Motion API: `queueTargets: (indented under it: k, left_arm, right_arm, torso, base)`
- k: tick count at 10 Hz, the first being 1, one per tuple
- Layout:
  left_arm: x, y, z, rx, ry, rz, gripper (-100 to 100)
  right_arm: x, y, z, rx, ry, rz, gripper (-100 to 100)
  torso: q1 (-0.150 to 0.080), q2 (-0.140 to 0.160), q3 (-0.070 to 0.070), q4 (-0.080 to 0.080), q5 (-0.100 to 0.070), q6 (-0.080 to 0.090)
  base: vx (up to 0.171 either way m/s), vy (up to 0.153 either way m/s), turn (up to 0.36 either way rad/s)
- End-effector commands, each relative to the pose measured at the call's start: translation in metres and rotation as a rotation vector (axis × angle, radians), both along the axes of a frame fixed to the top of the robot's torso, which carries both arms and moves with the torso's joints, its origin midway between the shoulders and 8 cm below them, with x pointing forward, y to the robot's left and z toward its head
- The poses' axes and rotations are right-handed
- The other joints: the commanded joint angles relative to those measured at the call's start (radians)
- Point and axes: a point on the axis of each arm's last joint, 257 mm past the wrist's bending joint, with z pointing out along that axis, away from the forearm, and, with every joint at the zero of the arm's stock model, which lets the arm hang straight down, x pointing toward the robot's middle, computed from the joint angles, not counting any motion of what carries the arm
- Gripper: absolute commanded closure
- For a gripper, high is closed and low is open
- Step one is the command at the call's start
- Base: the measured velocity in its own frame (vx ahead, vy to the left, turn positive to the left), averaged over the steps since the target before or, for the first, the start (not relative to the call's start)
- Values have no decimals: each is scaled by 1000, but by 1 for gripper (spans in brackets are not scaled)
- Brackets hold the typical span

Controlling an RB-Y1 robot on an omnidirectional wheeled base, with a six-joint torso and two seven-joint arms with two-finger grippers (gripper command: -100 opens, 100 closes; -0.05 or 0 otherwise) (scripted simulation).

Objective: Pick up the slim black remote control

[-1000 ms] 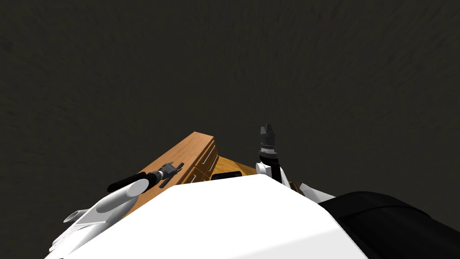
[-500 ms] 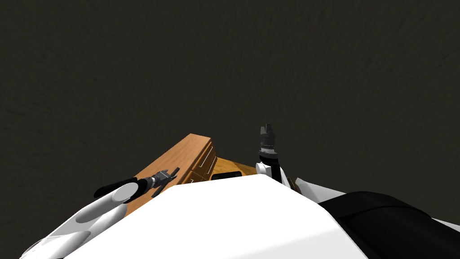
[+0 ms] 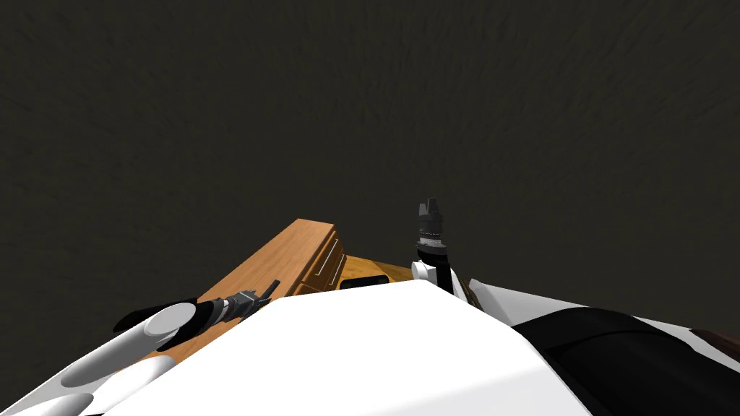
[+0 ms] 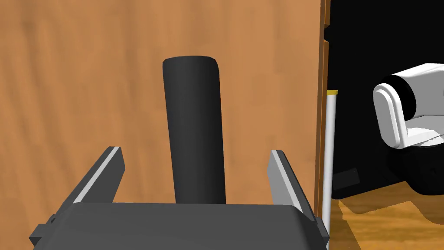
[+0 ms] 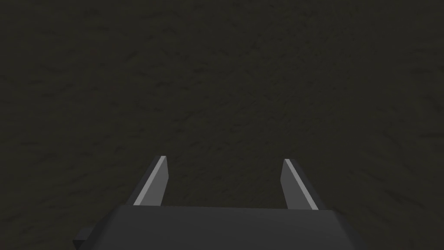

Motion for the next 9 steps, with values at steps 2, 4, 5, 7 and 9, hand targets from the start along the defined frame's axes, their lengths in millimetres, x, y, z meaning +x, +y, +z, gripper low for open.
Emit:
queueTargets:
  k: [2, 4, 5, 7, 9]
  left_arm:
    - [-34, 10, -1, -39, 82, 65, -100]
    - [-52, 18, 0, -58, 128, 105, -100]
    - [-45, 16, -3, -50, 111, 91, -100]
    - [-47, 12, -15, -53, 111, 98, -100]
    - [-49, 8, -25, -53, 109, 100, -100]
  right_arm:
    - [0, 0, 0, 0, 0, 0, 0]
    - [0, 0, 0, 0, 0, 0, 0]
    - [0, 0, 0, 0, 0, 0, 0]
    - [0, 0, 0, 0, 0, 0, 0]
    - [0, 0, 0, 0, 0, 0, 0]
  torso:
    - [-1, 0, 0, 0, 0, 0]
    - [0, 1, 0, 0, 0, 0]
    - [0, 1, 1, 0, 0, 0]
    - [0, 3, 2, 1, 0, 0]
    - [1, 3, 2, 1, 1, 0]
  base:
    - [44, -11, -88]
    - [34, -7, -60]
    - [14, -1, -11]
    - [5, 6, -12]
    - [14, 25, -31]
